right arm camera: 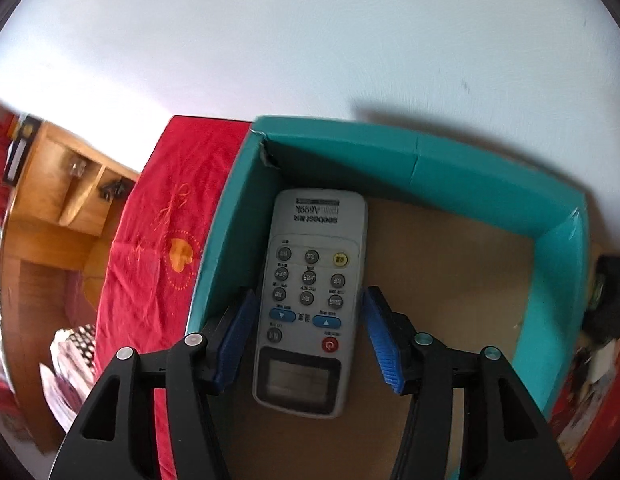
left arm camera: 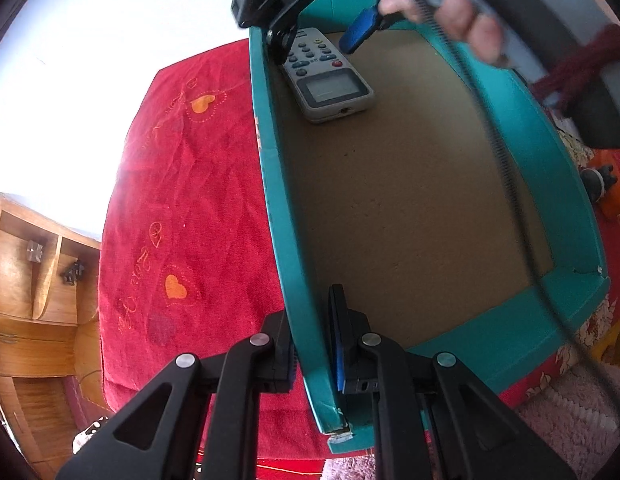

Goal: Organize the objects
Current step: 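Carry the remote into the teal tray with the right gripper and release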

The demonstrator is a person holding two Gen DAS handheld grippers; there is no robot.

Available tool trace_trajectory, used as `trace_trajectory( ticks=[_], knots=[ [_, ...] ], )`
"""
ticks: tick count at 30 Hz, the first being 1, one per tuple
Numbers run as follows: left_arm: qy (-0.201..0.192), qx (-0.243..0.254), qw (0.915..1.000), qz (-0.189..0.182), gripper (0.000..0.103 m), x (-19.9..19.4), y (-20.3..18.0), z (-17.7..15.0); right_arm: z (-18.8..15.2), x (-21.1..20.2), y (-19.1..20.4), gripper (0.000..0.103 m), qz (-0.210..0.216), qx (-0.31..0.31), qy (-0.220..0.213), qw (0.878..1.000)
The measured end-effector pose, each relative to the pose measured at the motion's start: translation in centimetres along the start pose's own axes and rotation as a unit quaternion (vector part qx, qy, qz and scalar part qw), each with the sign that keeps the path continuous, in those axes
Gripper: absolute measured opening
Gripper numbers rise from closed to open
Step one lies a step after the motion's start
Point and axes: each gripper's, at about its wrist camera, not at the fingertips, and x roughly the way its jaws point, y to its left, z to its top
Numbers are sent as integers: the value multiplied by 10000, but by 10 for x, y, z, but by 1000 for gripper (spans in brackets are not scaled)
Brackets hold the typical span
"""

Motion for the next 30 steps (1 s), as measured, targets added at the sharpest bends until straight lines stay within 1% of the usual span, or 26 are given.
trace_trajectory(
  ticks=[4, 7, 8, 10, 12, 13, 14, 15, 18, 22, 27, 30],
  knots=[
    [5, 13, 10000, -9, 11, 1, 2, 1, -11, -22, -4, 58, 60, -548, -41, 9985],
    [15, 19, 10000, -13, 11, 1, 3, 3, -25, -28, -6, 58, -14, -1067, 115, 9942],
    [18, 21, 10000, -11, 11, 1, 3, 3, -32, -29, -8, 58, -97, -1221, 194, 9923],
    [24, 23, 10000, -8, 11, 2, 3, 3, -45, -30, -12, 56, -294, -1515, 332, 9875],
    [28, 26, 10000, -4, 11, 2, 3, 3, -56, -25, -13, 47, -371, -1790, 456, 9821],
    [29, 26, 10000, -4, 11, 2, 3, 4, -60, -24, -13, 45, -396, -1871, 491, 9803],
    [28, 24, 10000, -5, 11, 2, 3, 3, -62, -20, -12, 39, -423, -1949, 524, 9785],
    [29, 23, 10000, -4, 11, 2, 3, 4, -64, -16, -11, 36, -430, -2026, 552, 9768],
    [35, 27, 10000, 1, 11, 3, 2, 4, -63, -8, -3, 32, -383, -2171, 494, 9741],
    [37, 30, 10000, 3, 11, 3, 2, 4, -58, -4, 9, 32, -387, -2393, 224, 9699],
    [38, 26, 10000, 4, 11, 3, 2, 4, -56, 2, 26, 32, -307, -2405, 139, 9701],
    [37, 22, 10000, 1, 11, 3, 2, 4, -55, 6, 38, 32, -331, -2437, 102, 9692]
  ],
)
